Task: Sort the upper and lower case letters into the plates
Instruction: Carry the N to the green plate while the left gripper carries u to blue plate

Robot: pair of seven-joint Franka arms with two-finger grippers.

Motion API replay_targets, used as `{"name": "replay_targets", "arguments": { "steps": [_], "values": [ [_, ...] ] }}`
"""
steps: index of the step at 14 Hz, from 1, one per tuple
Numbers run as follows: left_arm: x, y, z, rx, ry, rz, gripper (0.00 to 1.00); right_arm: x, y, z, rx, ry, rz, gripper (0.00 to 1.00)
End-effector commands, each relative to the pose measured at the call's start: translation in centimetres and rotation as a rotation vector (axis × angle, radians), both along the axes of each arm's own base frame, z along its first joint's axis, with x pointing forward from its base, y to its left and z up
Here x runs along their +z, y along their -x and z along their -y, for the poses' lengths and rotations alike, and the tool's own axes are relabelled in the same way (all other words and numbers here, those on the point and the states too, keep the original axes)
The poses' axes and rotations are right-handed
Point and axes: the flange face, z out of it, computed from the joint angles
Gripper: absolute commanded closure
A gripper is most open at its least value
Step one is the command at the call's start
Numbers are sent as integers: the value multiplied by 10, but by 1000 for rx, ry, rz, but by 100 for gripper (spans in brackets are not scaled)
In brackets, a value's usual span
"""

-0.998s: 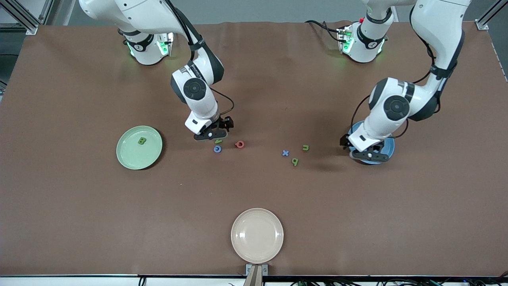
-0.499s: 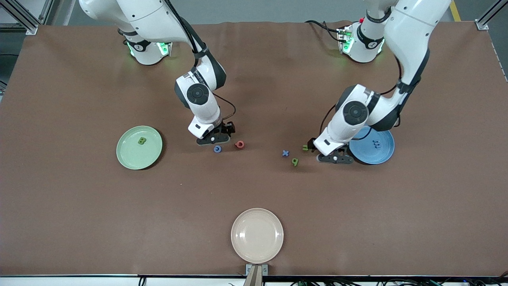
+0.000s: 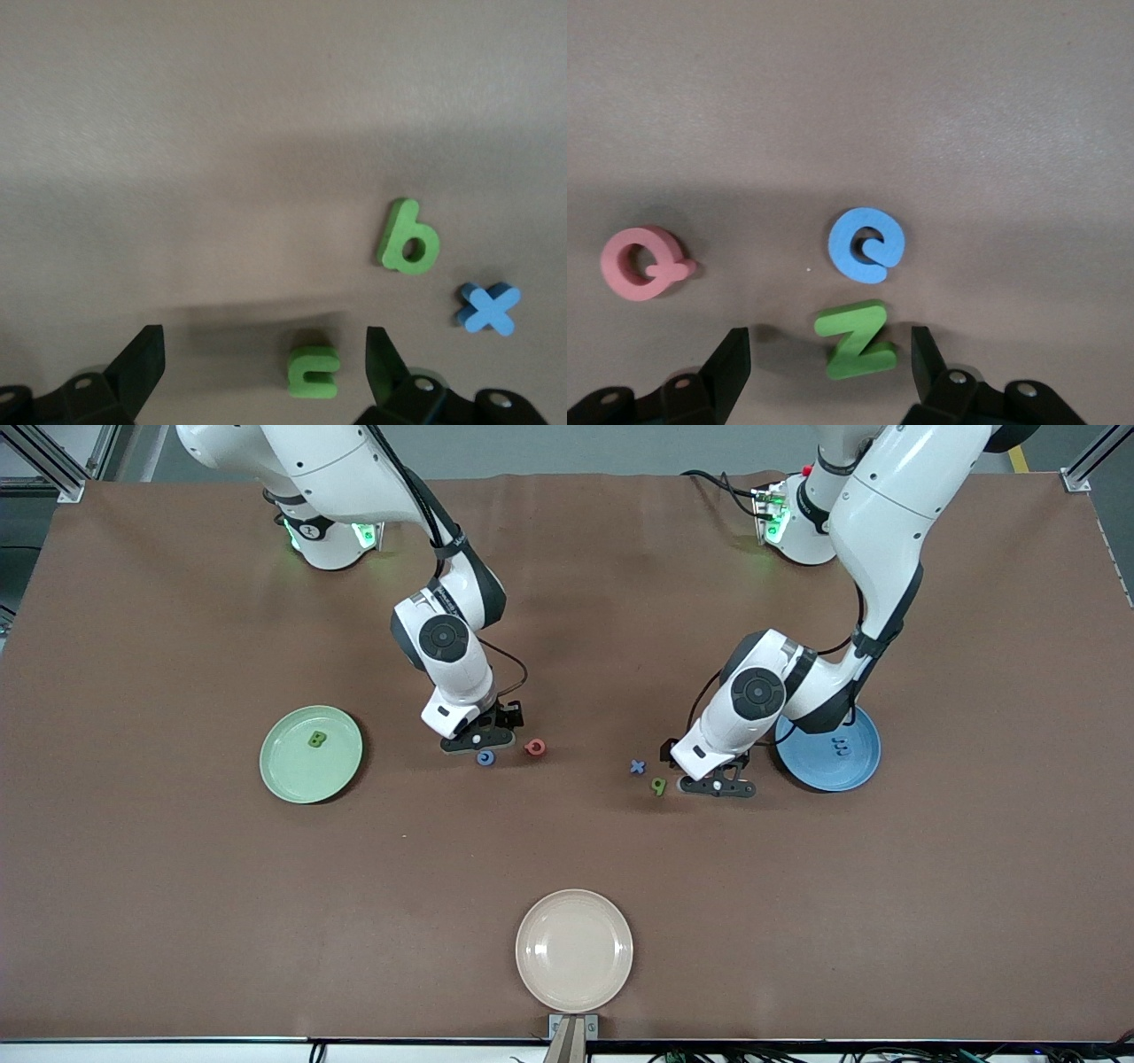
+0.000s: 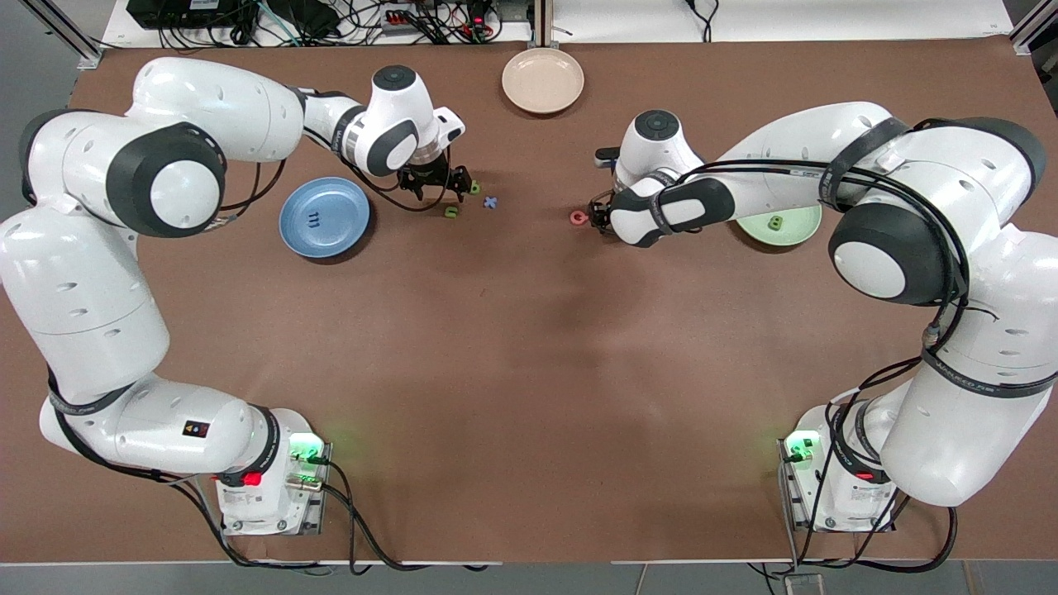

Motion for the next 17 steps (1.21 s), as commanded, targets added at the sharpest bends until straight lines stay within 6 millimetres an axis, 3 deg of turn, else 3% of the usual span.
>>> {"name": "replay_targets", "arguments": {
  "steps": [1,3,4,7,8,10,13,17],
  "values": [
    [-1,7,10,1,-37,-27,2,-2,-4,2,18,20,5,31],
    [-2,9,11,-2,-42,-34,7,-2,-6,5,16,21,4,38],
    [-2,10,12,-3,-42,-34,11,-2,-6,5,16,21,4,46],
    [-5,9,14,-3,-41,-37,22,-3,-10,12,0,25,-1,87],
    [-6,10,14,-1,-41,-39,25,-4,-10,16,-7,33,-14,97],
    [-10,9,13,4,-41,-44,29,3,-15,26,-33,51,-46,99],
    [-11,10,13,6,-43,-47,43,44,-35,67,-44,75,-108,100],
    [-10,12,18,29,-44,-46,67,86,-65,169,42,56,-147,100]
  ]
}}
